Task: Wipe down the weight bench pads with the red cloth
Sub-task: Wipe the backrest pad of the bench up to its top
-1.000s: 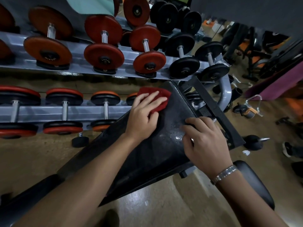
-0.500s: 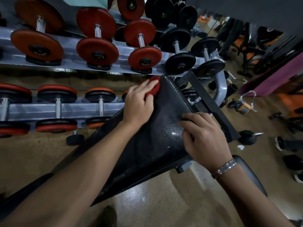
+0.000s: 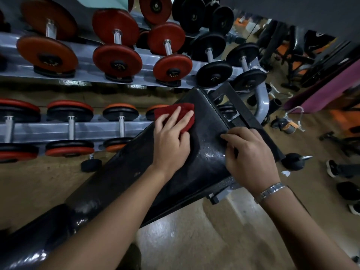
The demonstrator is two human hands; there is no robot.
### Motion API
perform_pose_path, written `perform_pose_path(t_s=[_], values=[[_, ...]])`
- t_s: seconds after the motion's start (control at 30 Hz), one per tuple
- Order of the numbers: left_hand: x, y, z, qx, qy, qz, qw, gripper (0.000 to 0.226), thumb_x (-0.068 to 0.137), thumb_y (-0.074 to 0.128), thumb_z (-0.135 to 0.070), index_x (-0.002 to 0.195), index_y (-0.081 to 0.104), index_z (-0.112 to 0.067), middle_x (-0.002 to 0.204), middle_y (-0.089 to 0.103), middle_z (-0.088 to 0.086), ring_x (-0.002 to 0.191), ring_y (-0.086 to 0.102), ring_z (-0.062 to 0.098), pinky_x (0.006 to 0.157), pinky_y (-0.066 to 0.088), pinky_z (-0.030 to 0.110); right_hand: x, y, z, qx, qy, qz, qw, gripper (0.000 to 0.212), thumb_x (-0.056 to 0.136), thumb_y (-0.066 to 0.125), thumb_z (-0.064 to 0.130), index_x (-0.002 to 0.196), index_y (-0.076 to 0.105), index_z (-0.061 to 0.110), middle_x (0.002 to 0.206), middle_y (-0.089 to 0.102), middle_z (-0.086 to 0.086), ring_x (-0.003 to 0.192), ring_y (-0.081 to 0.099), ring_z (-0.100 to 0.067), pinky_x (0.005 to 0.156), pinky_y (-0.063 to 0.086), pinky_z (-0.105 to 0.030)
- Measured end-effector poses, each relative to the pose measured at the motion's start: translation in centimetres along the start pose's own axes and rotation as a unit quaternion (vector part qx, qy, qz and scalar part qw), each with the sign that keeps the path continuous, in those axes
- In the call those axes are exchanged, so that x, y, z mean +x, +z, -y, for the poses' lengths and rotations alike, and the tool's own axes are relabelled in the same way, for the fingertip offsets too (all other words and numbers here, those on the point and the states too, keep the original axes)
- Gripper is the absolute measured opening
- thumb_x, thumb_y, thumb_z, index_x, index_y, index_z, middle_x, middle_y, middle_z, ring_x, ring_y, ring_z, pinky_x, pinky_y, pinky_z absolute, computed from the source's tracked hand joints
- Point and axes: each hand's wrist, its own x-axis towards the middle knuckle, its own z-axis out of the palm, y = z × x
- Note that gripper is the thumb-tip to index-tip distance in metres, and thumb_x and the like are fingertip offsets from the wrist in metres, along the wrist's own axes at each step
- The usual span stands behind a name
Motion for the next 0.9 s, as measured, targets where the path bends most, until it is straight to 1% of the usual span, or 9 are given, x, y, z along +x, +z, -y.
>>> perform_pose_path(t_s=[0.13, 0.27, 0.33, 0.4, 0.5, 0.6, 0.8, 0.87, 0.9], values=[[-5.6, -0.4, 2.3, 0.041, 0.075, 0.039, 0.996, 0.063, 0.088, 0.045, -0.016, 0.147, 0.055, -0.032, 0.160, 0.044, -0.006, 0.140, 0.037, 0.028, 0.122, 0.030, 0.045, -0.3, -0.1, -0.2, -0.011, 0.001, 0.007, 1.000, 0.028, 0.085, 0.061, 0.006, 0.108, 0.076, 0.012, 0.108, 0.069, -0.001, 0.096, 0.060, -0.025, 0.072, 0.057, -0.043], [-9.3, -0.9, 4.5, 0.058, -0.040, 0.028, 0.997, 0.065, 0.091, 0.039, -0.023, 0.154, 0.043, -0.039, 0.164, 0.035, -0.008, 0.143, 0.031, 0.025, 0.120, 0.034, 0.050, -0.5, 0.0, 0.0, -0.014, -0.009, -0.006, 1.000, 0.027, 0.086, 0.061, 0.003, 0.108, 0.077, 0.010, 0.108, 0.070, -0.003, 0.095, 0.060, -0.027, 0.073, 0.057, -0.042], [-10.2, -0.2, 3.1, 0.040, -0.054, 0.027, 0.997, 0.065, 0.092, 0.040, -0.023, 0.154, 0.042, -0.040, 0.166, 0.033, -0.008, 0.145, 0.028, 0.025, 0.121, 0.033, 0.049, -0.4, 0.2, 0.0, -0.013, -0.008, -0.007, 1.000, 0.028, 0.085, 0.061, 0.002, 0.107, 0.077, 0.009, 0.108, 0.070, -0.004, 0.094, 0.059, -0.028, 0.073, 0.056, -0.043], [-12.1, 0.6, 2.0, 0.035, 0.014, 0.058, 0.998, 0.066, 0.092, 0.044, -0.021, 0.154, 0.041, -0.041, 0.167, 0.030, -0.010, 0.147, 0.027, 0.025, 0.122, 0.031, 0.048, -0.3, 0.2, -0.1, -0.013, -0.006, -0.008, 1.000, 0.029, 0.084, 0.061, 0.002, 0.107, 0.077, 0.009, 0.108, 0.070, -0.004, 0.094, 0.059, -0.028, 0.072, 0.056, -0.045], [-15.7, 0.4, 4.2, 0.072, 0.119, 0.097, 0.986, 0.064, 0.092, 0.050, -0.016, 0.152, 0.047, -0.037, 0.165, 0.033, -0.010, 0.146, 0.033, 0.028, 0.116, 0.039, 0.056, -0.4, 0.2, -0.2, -0.016, -0.004, -0.004, 1.000, 0.029, 0.085, 0.061, 0.003, 0.109, 0.076, 0.011, 0.110, 0.070, -0.002, 0.095, 0.059, -0.026, 0.071, 0.056, -0.045], [-15.9, -0.1, 5.5, 0.067, 0.073, 0.075, 0.992, 0.064, 0.090, 0.047, -0.015, 0.150, 0.050, -0.038, 0.164, 0.034, -0.013, 0.143, 0.035, 0.028, 0.112, 0.042, 0.058, -0.6, 0.3, -0.3, -0.016, -0.007, -0.008, 1.000, 0.029, 0.087, 0.060, 0.004, 0.110, 0.076, 0.011, 0.111, 0.070, -0.002, 0.096, 0.059, -0.026, 0.071, 0.057, -0.044], [-9.5, 2.2, -0.8, 0.015, -0.066, -0.011, 0.998, 0.061, 0.093, 0.039, -0.025, 0.152, 0.045, -0.041, 0.165, 0.033, -0.011, 0.145, 0.029, 0.024, 0.120, 0.032, 0.052, -0.4, 0.3, 0.1, -0.017, -0.011, -0.019, 1.000, 0.030, 0.085, 0.061, 0.001, 0.108, 0.077, 0.010, 0.109, 0.070, -0.005, 0.093, 0.059, -0.027, 0.077, 0.052, -0.034], [-9.5, 2.9, -2.3, 0.013, -0.057, -0.015, 0.998, 0.061, 0.093, 0.040, -0.023, 0.152, 0.047, -0.039, 0.166, 0.033, -0.009, 0.146, 0.028, 0.025, 0.122, 0.028, 0.051, -0.4, 0.4, 0.1, -0.012, -0.008, -0.023, 1.000, 0.029, 0.084, 0.062, 0.001, 0.107, 0.077, 0.010, 0.108, 0.071, -0.004, 0.092, 0.060, -0.027, 0.076, 0.052, -0.033], [-10.3, 3.0, -2.4, 0.020, -0.022, -0.003, 1.000, 0.062, 0.092, 0.042, -0.022, 0.152, 0.047, -0.037, 0.166, 0.033, -0.009, 0.147, 0.028, 0.026, 0.123, 0.027, 0.048, -0.4, 0.4, 0.0, -0.010, -0.004, -0.023, 1.000, 0.029, 0.084, 0.062, 0.002, 0.107, 0.077, 0.010, 0.108, 0.071, -0.003, 0.093, 0.060, -0.027, 0.076, 0.054, -0.035]])
